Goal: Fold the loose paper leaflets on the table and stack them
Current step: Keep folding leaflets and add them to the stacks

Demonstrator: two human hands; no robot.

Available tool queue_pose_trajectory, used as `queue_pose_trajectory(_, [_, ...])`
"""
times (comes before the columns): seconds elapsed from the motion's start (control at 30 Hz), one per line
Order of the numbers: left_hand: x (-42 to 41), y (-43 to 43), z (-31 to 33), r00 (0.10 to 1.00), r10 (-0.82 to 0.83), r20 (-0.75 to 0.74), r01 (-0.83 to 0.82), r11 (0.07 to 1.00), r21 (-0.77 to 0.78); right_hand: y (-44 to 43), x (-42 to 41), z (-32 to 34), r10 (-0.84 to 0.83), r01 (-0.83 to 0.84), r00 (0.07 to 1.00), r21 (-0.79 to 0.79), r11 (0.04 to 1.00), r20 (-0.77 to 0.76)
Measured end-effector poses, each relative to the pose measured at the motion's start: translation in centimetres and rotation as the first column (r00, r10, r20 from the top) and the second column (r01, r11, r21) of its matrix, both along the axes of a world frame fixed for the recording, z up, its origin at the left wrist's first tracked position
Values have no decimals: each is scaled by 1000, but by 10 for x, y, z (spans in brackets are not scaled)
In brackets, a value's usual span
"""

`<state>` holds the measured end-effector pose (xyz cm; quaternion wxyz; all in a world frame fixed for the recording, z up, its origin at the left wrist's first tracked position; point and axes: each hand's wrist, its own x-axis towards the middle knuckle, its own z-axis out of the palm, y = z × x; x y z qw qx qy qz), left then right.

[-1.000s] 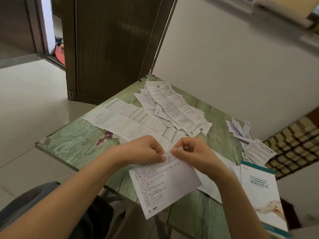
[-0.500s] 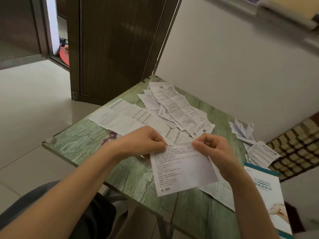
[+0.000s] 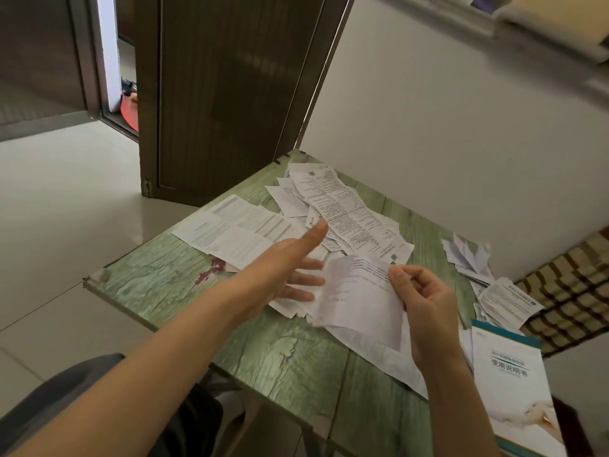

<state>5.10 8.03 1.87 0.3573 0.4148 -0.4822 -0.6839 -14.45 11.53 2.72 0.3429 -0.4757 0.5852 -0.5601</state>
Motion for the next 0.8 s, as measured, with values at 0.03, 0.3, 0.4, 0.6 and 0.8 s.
queue_pose_trajectory(0.03, [-2,1,-1,999,-3,36,4,999,-49,0,3,1,6,-6,999,-10,1000,36])
queue_pose_trajectory(0.3, [-18,15,-2,982,-180,61,185,979,-86,5,35,-9,108,-97,983,-84,992,145])
queue_pose_trajectory(0.4, [-23,20,-1,978,-193,-84,195,981,9,6,41,-12,151,-140,970,-69,988,192])
queue_pose_trajectory(0.6, [-22,15,-4,975,-135,-179,150,986,71,3,39,-8,94,-92,995,-93,991,20])
queue_pose_trajectory(0.8, [-24,16,-5,977,-58,-207,74,995,71,1,33,-10,-5,-26,968,-120,992,-250])
